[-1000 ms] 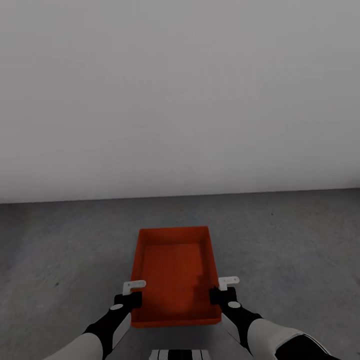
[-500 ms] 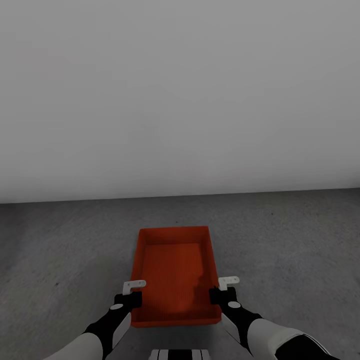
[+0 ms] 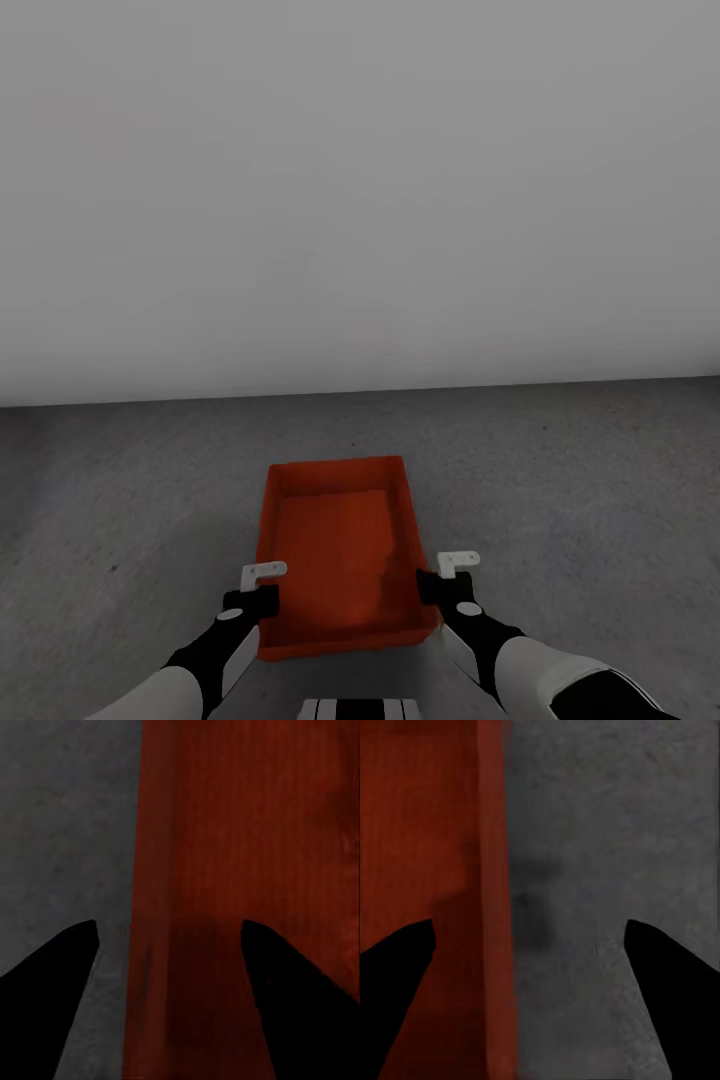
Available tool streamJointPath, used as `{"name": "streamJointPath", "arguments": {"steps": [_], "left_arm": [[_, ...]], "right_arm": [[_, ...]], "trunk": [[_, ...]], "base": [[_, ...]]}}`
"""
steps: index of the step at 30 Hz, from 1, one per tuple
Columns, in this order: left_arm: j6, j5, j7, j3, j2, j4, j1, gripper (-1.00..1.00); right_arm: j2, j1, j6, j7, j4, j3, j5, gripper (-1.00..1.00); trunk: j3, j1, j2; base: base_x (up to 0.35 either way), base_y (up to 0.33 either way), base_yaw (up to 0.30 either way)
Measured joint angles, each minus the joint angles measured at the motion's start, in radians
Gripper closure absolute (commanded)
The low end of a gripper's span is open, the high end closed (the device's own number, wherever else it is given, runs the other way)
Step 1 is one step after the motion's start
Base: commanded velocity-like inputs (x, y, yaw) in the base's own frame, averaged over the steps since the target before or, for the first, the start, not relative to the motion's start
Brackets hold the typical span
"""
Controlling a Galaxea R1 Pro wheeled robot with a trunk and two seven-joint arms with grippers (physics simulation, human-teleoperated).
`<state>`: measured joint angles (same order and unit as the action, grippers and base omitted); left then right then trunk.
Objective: Move the two storage containers from the living room to the garage. In the garage, place one container on the floor and stack the other container on top of it (either order is fine).
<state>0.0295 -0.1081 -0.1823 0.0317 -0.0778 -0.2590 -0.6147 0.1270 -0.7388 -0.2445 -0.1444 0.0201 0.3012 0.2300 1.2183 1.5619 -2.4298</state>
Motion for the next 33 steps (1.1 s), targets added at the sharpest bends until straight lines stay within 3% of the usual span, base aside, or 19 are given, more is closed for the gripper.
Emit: {"name": "streamJointPath", "arguments": {"steps": [18,29,33], "left_arm": [[0.006,-0.002,0.0,0.001,-0.001,-0.003,0.0,-1.0],[0.004,-0.061,0.002,0.001,-0.002,-0.007,0.0,-1.0],[0.004,-0.066,0.002,0.001,-0.002,-0.007,0.0,-1.0]], "right_arm": [[0.0,0.0,-0.001,0.0,0.0,0.0,0.0,-1.0],[0.0,0.0,-0.001,0.0,0.001,0.0,0.0,-1.0],[0.0,0.0,-0.001,0.0,0.001,0.0,0.0,-1.0]], "trunk": [[0.0,0.0,0.0],[0.0,0.0,0.0],[-0.012,-0.015,0.028]], "base": [[0.0,0.0,0.0],[0.0,0.0,0.0],[0.0,0.0,0.0]]}}
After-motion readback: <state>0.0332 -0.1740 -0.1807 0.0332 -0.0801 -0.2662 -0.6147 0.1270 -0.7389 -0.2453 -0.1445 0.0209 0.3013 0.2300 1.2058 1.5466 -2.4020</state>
